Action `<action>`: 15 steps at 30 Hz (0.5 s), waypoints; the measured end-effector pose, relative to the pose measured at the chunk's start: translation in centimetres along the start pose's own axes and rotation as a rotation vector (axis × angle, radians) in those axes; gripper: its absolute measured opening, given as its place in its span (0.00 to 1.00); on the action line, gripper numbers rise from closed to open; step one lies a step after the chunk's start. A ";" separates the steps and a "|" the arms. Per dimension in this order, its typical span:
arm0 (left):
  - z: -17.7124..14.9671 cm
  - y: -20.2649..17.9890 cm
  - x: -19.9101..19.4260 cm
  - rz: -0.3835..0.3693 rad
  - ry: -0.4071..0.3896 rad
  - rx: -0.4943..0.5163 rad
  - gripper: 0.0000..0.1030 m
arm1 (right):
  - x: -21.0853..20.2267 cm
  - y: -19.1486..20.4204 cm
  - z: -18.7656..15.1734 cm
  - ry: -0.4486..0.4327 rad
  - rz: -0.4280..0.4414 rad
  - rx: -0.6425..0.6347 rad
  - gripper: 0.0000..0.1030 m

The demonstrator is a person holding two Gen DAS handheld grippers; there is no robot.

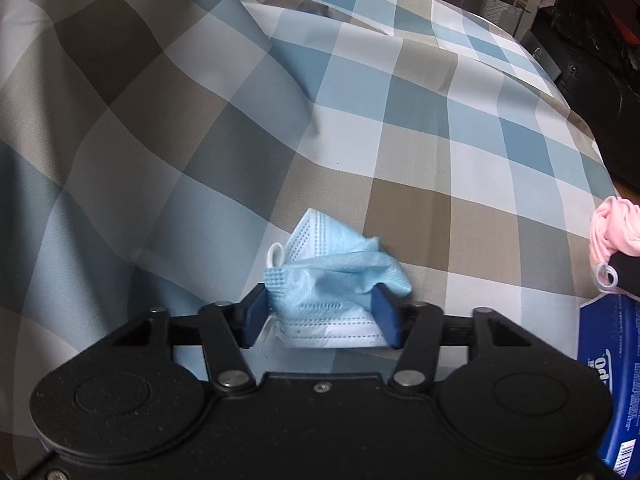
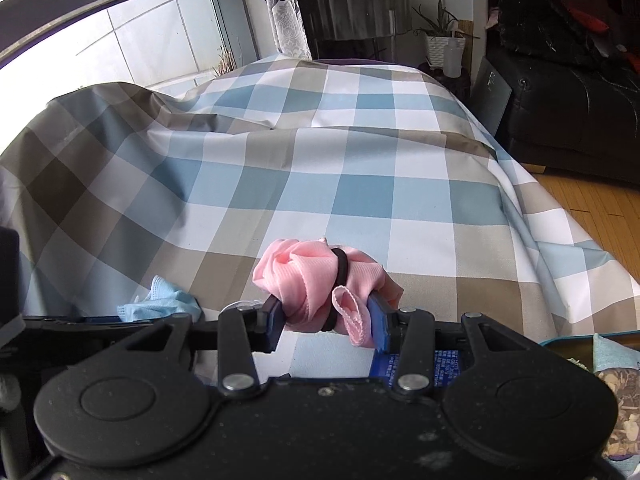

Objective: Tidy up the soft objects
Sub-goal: 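Lift the face mask and pink scrunchie and carry both over the gold tray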

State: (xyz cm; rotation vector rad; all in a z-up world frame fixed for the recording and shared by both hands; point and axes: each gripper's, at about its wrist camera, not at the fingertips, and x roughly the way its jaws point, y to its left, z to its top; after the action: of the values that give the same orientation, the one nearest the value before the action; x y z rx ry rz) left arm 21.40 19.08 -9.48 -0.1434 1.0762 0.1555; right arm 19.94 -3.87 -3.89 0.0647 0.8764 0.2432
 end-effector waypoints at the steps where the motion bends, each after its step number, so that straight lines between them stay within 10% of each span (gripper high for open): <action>1: 0.0 0.1 -0.1 -0.001 -0.001 -0.010 0.49 | -0.6 -0.3 0.0 -0.012 -0.001 -0.003 0.41; 15: 1.3 -5.8 -8.4 -0.092 -0.114 0.111 0.43 | -11.1 -10.6 0.0 -0.137 -0.084 0.131 0.41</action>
State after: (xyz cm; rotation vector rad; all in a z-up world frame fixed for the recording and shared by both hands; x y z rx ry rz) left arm 19.77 13.23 -1.24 -0.0829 0.9602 0.0203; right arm 15.06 -16.75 2.77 0.1645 0.7563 0.1016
